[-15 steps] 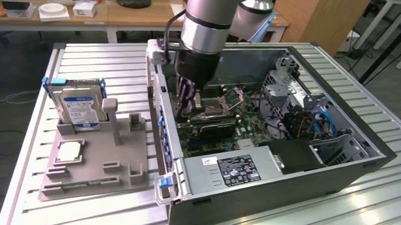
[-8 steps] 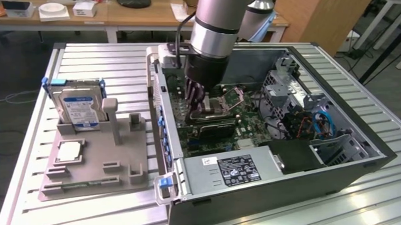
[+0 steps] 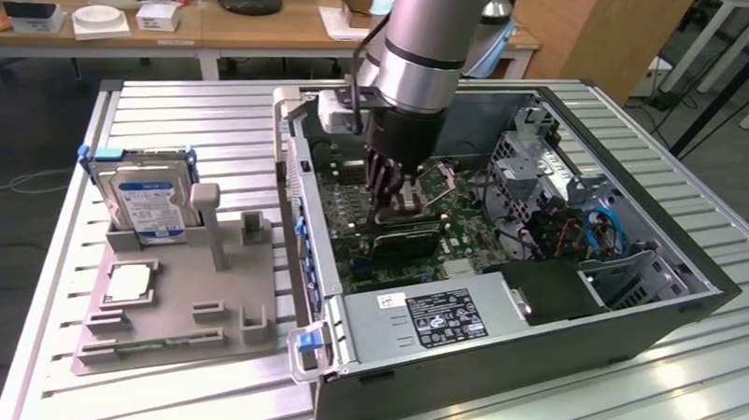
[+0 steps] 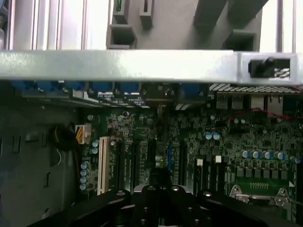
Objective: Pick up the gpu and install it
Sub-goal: 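Press down on the gpu until it lock into place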
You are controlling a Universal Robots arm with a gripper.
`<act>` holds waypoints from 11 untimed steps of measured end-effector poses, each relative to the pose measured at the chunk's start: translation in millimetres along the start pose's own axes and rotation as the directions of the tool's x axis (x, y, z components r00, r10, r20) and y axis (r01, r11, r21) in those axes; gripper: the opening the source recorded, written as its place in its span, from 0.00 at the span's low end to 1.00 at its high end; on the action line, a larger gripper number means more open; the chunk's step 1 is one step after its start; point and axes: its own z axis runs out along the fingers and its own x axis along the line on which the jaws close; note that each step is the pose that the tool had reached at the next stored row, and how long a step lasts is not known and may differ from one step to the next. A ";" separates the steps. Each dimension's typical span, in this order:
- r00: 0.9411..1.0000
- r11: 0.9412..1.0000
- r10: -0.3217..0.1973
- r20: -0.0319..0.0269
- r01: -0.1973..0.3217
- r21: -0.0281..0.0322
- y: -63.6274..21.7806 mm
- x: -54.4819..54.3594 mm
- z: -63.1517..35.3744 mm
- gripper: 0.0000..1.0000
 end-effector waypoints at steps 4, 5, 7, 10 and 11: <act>1.000 1.000 0.000 0.000 0.000 0.014 -9.5 -0.1 1.8 0.11; 1.000 1.000 0.000 -0.002 0.000 0.014 -10.1 -0.2 2.0 0.11; 1.000 1.000 0.001 -0.004 -0.001 0.013 -10.6 -0.3 3.3 0.11; 1.000 1.000 0.001 -0.005 -0.001 0.016 -13.1 -0.7 7.9 0.11; 1.000 1.000 0.001 -0.005 -0.001 0.017 -14.2 -0.8 8.9 0.11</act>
